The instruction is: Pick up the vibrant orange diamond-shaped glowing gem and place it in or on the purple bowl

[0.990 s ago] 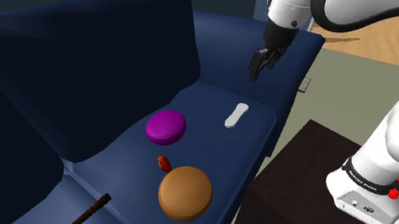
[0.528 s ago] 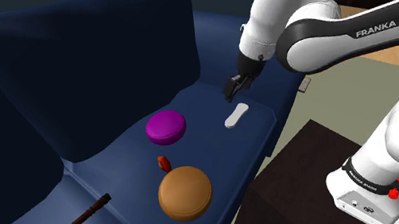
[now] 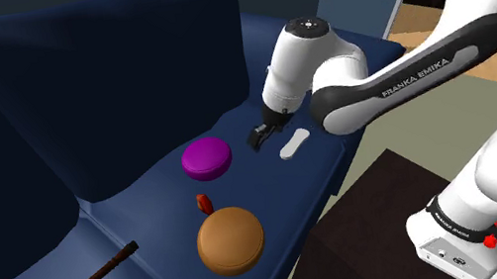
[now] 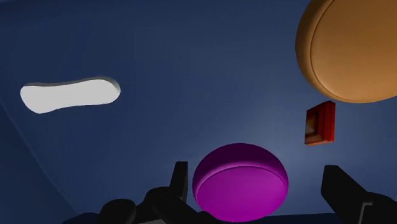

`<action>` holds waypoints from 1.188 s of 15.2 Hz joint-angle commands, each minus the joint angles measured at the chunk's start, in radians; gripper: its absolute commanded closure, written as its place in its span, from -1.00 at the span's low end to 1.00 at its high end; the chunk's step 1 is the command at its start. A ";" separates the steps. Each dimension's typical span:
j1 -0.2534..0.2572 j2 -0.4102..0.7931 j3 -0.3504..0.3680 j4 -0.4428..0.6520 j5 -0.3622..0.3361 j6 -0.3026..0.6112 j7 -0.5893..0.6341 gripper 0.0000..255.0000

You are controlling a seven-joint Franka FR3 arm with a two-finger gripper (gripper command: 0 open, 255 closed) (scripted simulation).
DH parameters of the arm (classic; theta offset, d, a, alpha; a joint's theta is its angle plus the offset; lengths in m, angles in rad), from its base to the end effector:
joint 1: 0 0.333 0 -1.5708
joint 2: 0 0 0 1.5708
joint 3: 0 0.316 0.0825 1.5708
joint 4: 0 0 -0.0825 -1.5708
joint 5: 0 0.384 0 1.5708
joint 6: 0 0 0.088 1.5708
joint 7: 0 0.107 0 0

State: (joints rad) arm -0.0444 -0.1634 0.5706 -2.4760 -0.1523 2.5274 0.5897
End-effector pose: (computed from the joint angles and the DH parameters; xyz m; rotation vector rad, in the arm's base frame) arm 0.4131 0.2413 0.3613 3.0537 0.0844 0.3910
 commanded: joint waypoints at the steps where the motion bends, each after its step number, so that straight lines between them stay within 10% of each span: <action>1: -0.028 0.092 0.041 0.027 -0.119 0.048 0.106 -1.00; 9: 0.077 0.481 -0.024 0.254 -0.639 0.063 0.532 -1.00; 18: 0.290 0.842 -0.171 0.586 -0.884 0.021 0.717 -1.00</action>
State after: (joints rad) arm 0.2218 0.6366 0.4132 -1.9327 -1.0166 2.5547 1.2920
